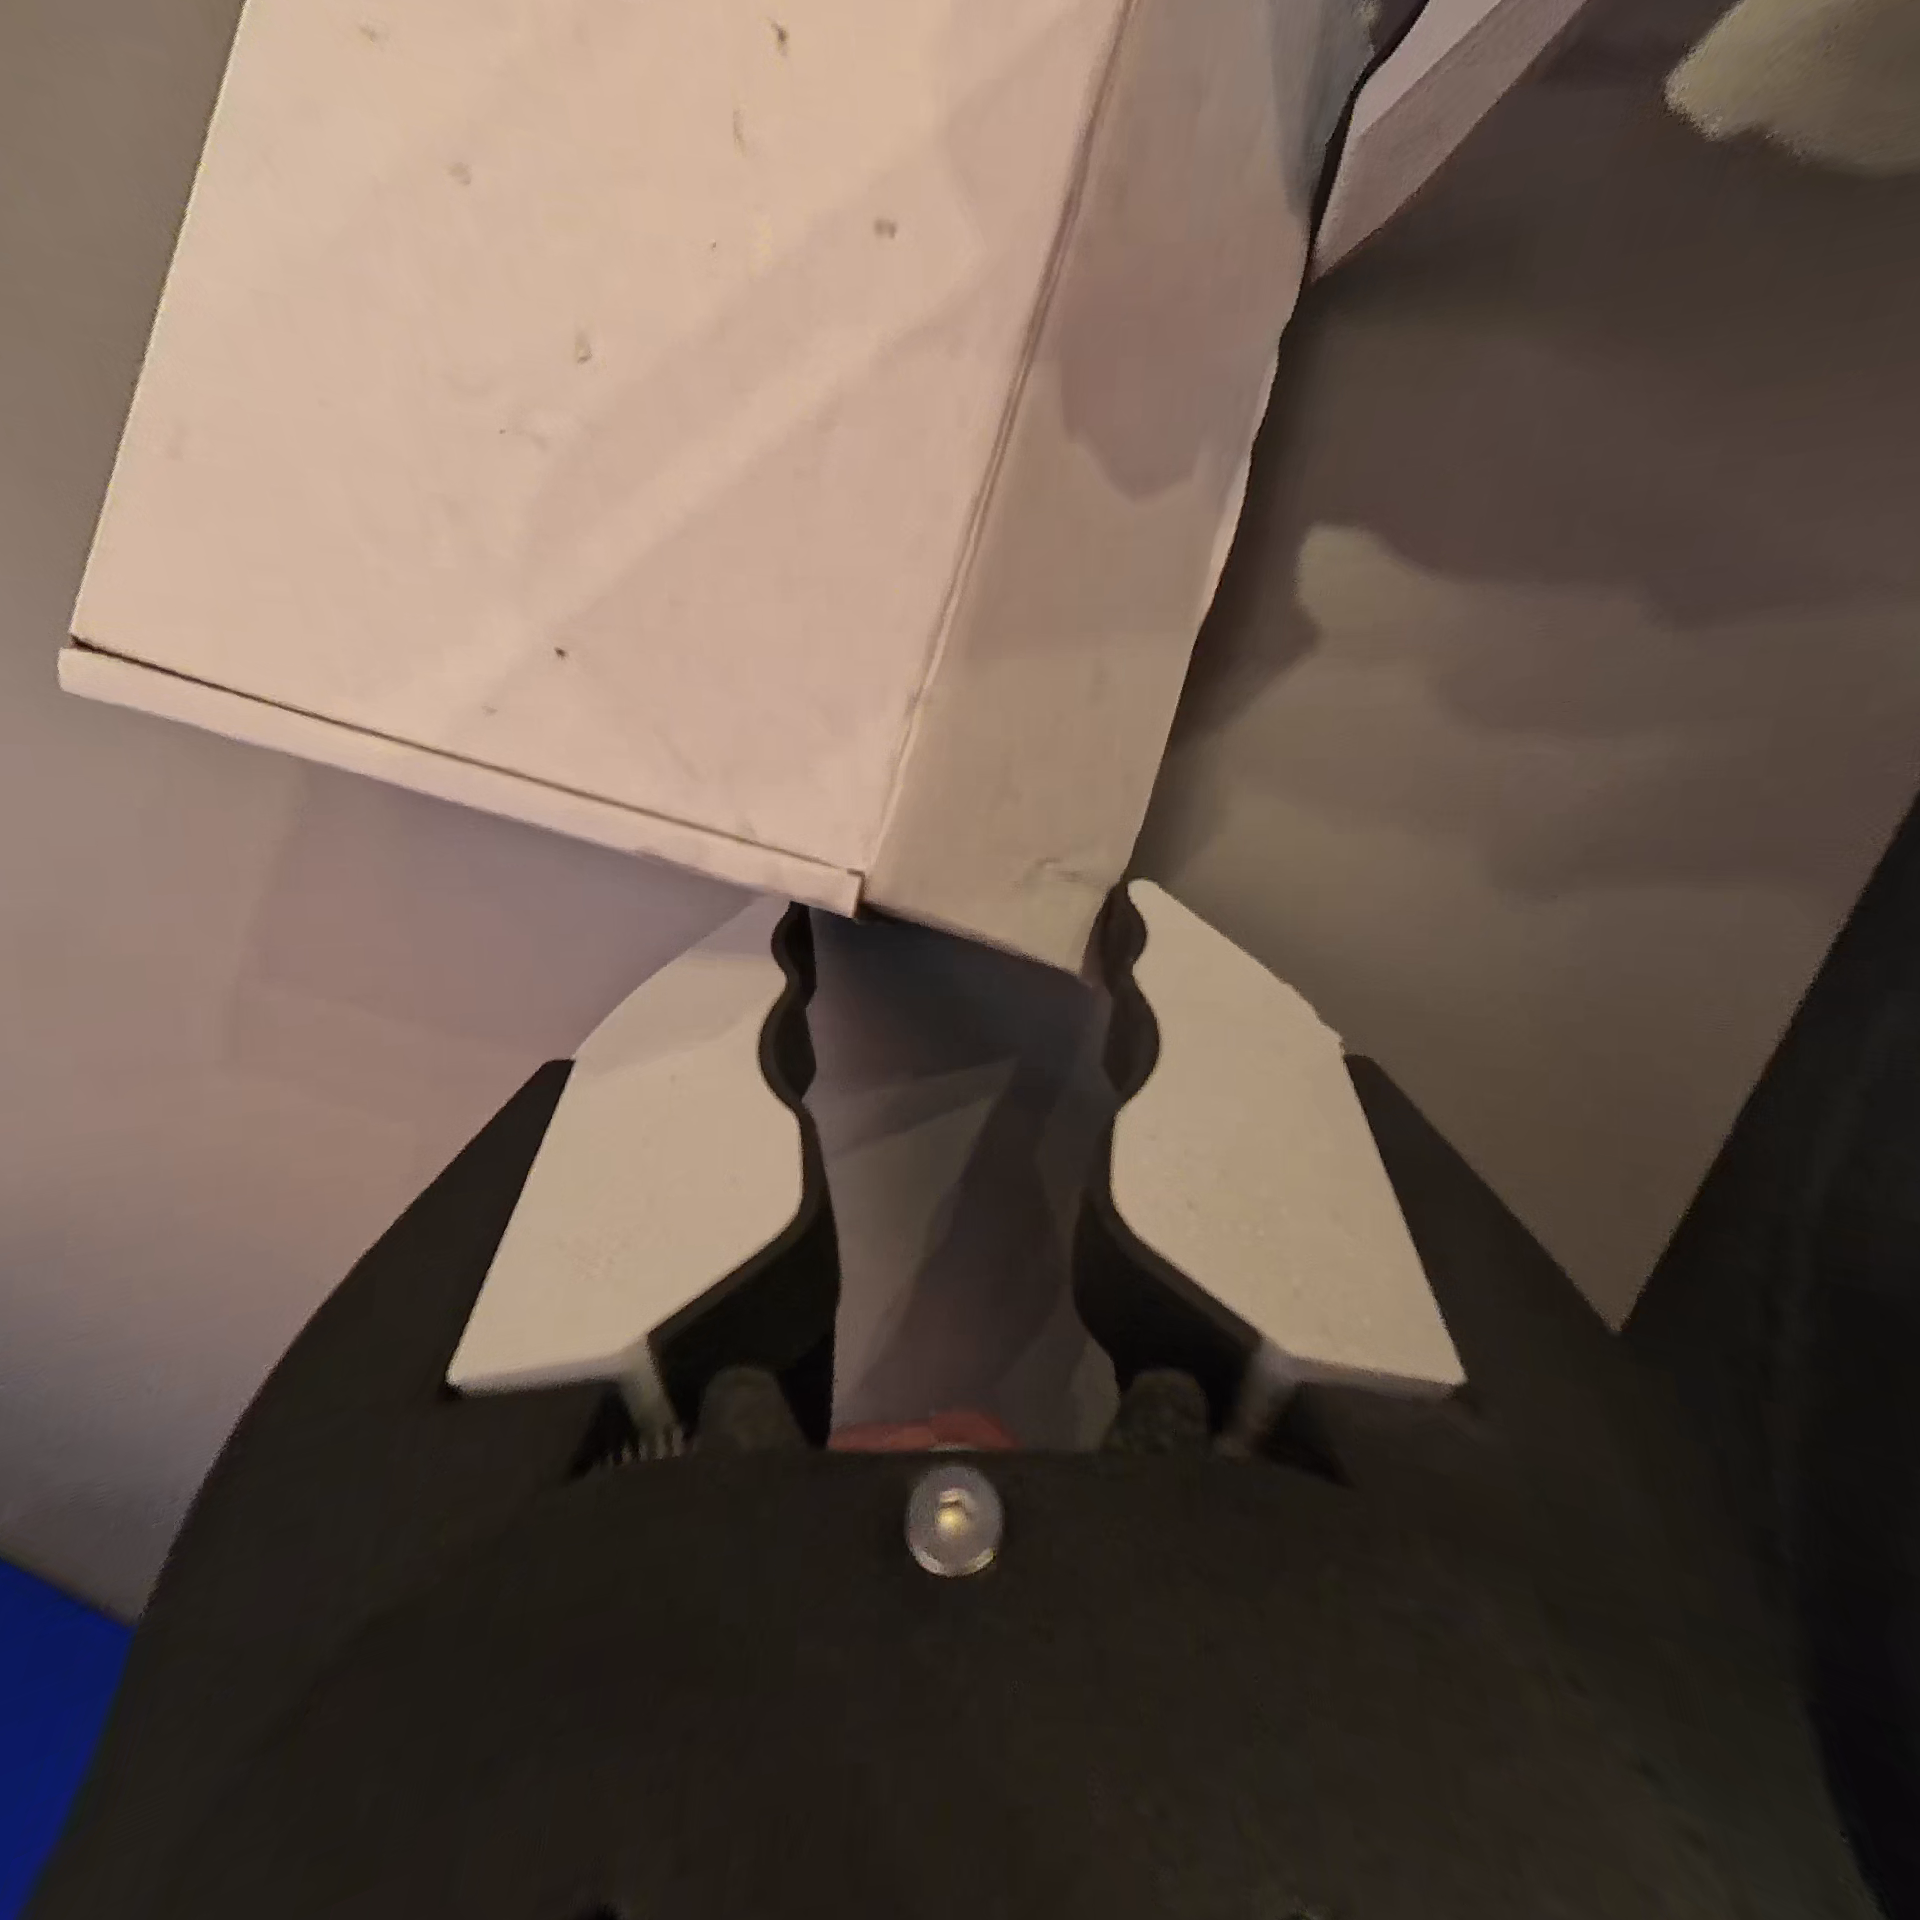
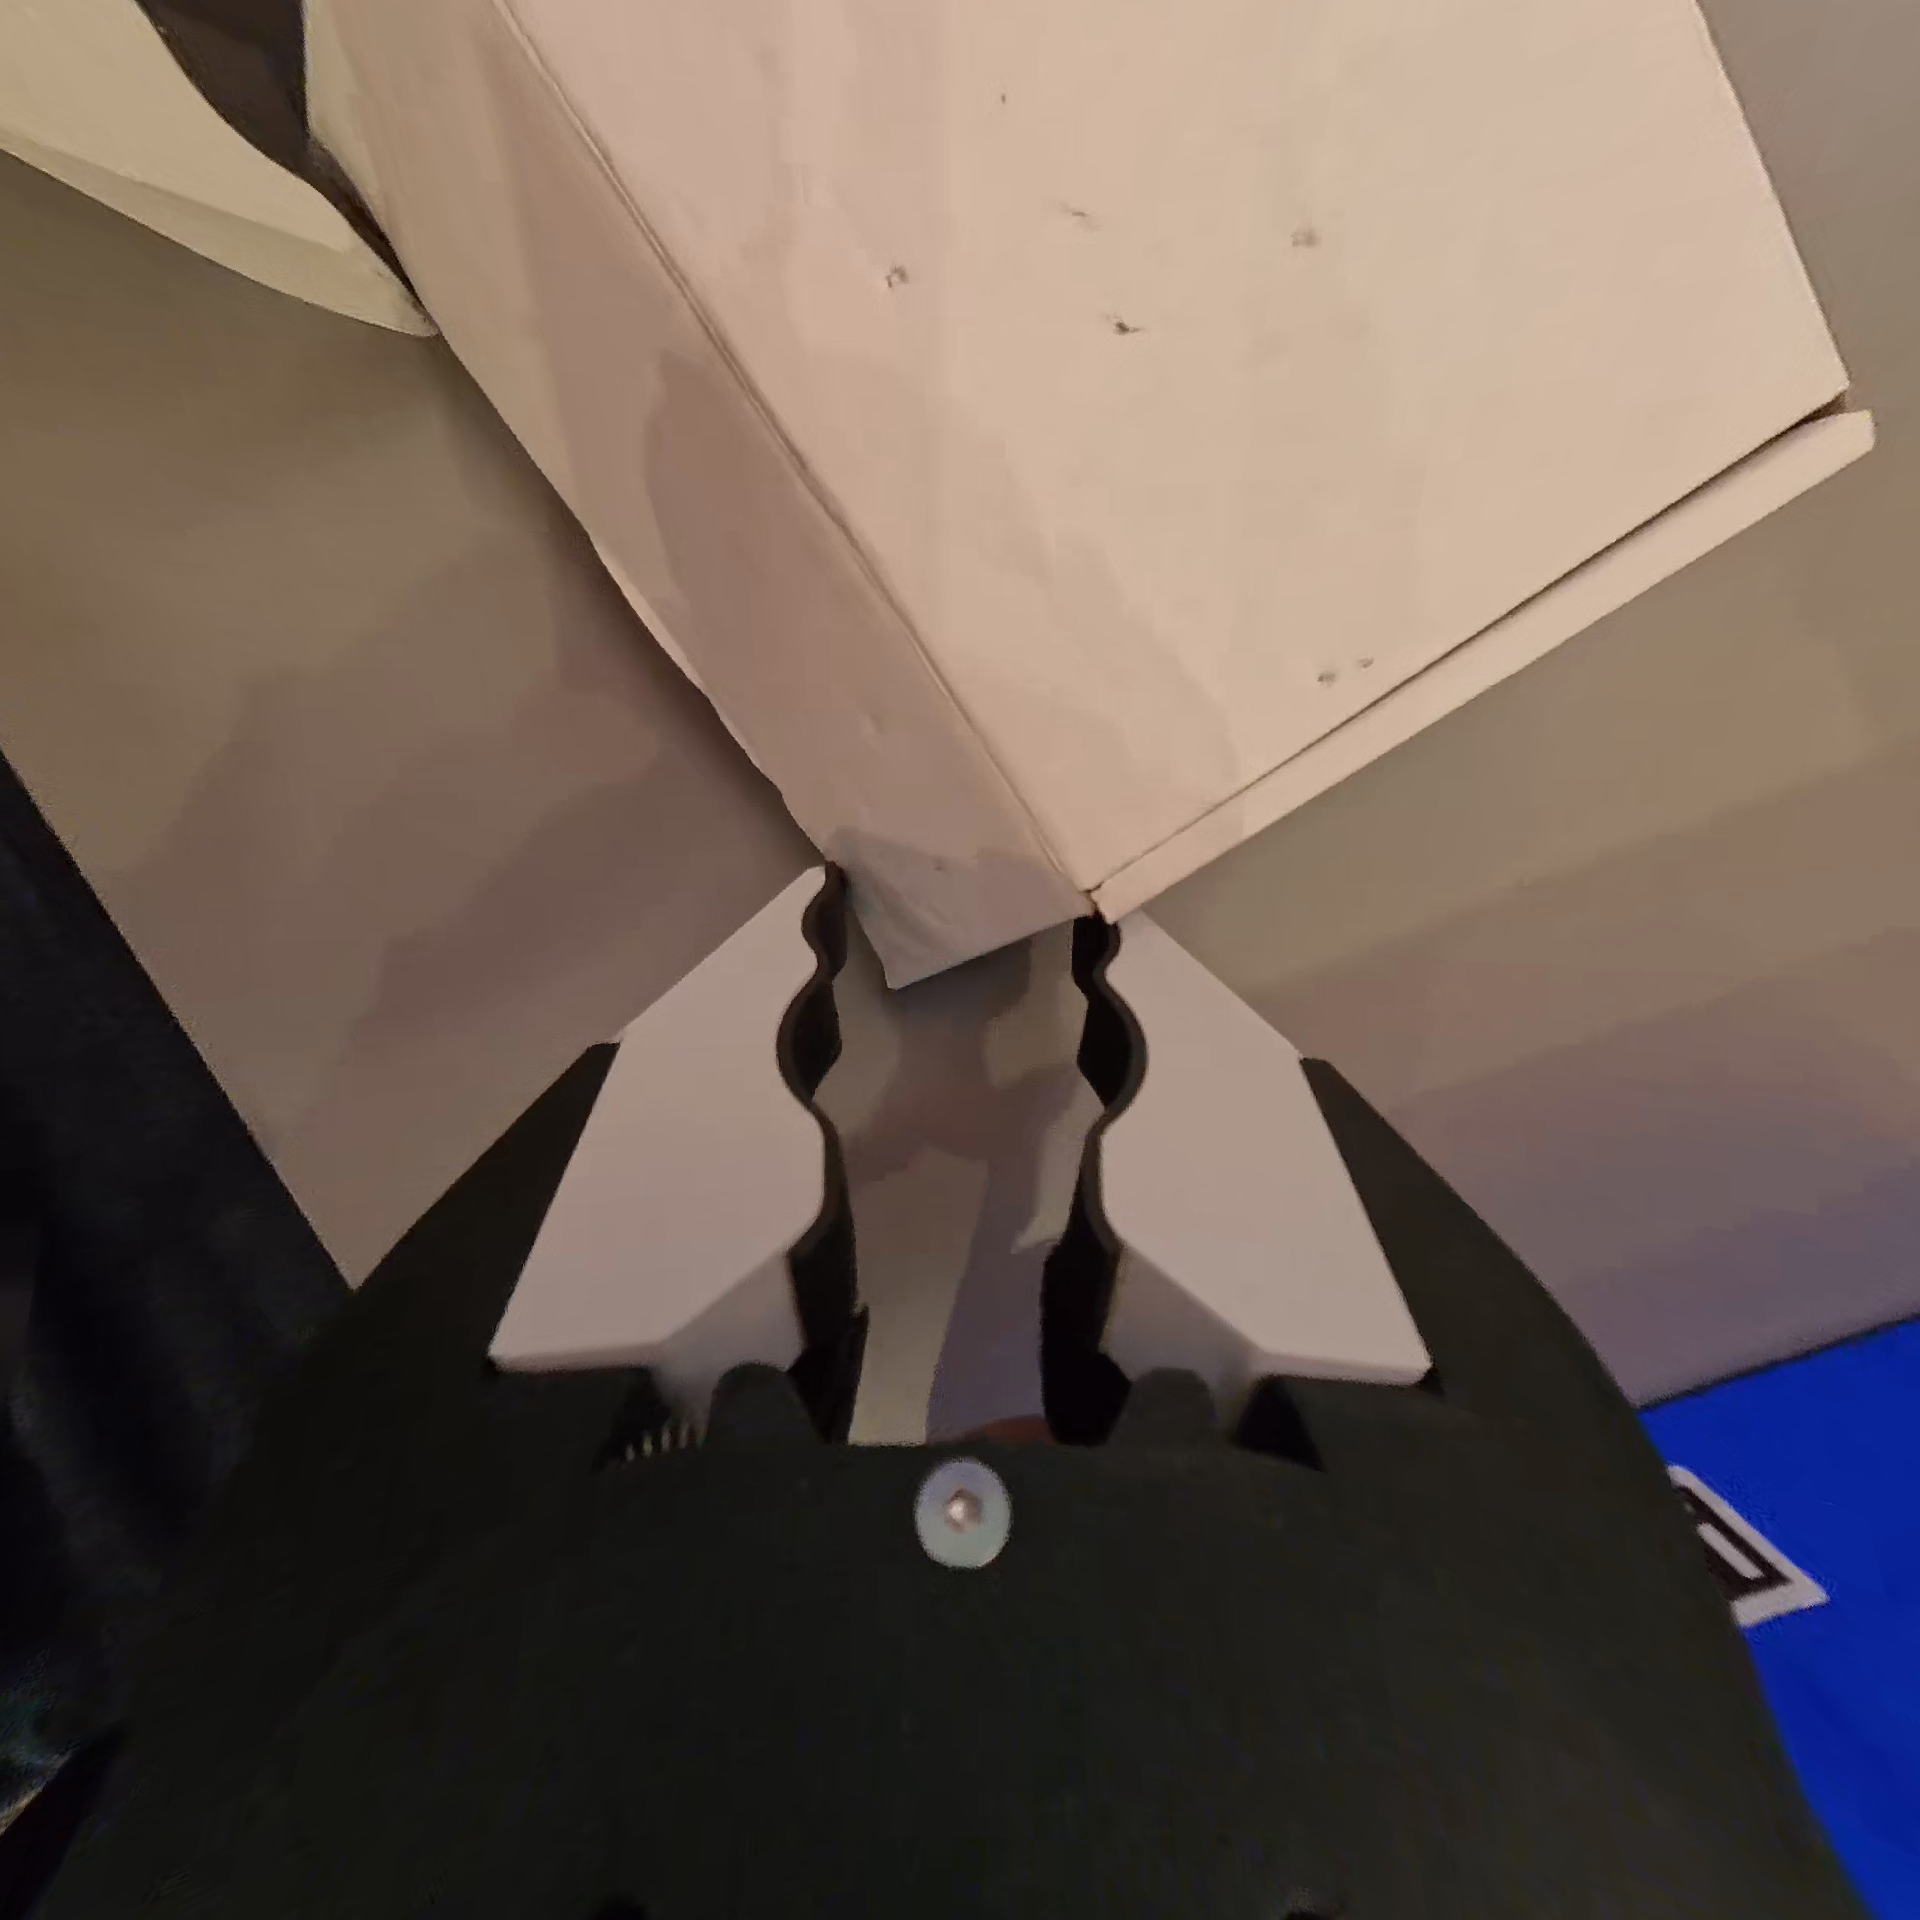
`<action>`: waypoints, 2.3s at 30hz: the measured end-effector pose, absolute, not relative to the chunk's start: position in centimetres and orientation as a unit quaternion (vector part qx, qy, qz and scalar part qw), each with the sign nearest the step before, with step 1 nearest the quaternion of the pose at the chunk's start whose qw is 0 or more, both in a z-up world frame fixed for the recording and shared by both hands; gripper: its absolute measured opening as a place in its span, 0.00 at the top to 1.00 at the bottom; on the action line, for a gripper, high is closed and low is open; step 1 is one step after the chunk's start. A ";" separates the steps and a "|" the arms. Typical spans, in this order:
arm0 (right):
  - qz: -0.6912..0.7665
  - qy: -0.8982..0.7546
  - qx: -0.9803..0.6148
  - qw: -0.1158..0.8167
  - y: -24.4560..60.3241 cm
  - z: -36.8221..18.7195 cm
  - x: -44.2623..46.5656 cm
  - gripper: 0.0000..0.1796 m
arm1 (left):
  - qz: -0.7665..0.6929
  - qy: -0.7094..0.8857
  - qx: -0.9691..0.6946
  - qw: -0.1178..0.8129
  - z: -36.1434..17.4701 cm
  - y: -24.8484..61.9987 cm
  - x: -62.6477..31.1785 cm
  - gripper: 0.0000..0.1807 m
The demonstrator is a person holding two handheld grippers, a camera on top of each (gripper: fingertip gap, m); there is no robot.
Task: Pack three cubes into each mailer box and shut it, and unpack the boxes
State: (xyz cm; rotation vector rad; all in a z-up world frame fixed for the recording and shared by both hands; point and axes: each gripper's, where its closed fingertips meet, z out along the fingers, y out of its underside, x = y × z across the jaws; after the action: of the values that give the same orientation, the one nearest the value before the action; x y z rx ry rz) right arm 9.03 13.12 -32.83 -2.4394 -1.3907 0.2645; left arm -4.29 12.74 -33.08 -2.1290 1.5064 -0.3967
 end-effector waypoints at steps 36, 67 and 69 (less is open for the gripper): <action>0.053 -0.506 -0.849 0.142 16.3 -32.3 9.8 0.78 | -0.126 0.576 -0.769 0.248 -33.4 15.4 -3.8 0.81; 0.013 -0.550 -0.823 0.146 18.4 -33.0 11.2 0.82 | -0.144 0.567 -0.774 0.242 -33.4 16.7 -3.2 0.85; 0.010 -0.558 -0.816 0.149 18.2 -32.8 11.1 0.83 | -0.139 0.574 -0.772 0.236 -33.1 16.4 -3.4 0.74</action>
State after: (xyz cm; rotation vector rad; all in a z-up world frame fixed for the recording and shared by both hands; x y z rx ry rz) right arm 11.13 18.17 -32.84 -2.3461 -1.6036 0.0297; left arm -3.37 16.38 -33.14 -2.1175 1.5747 -0.3807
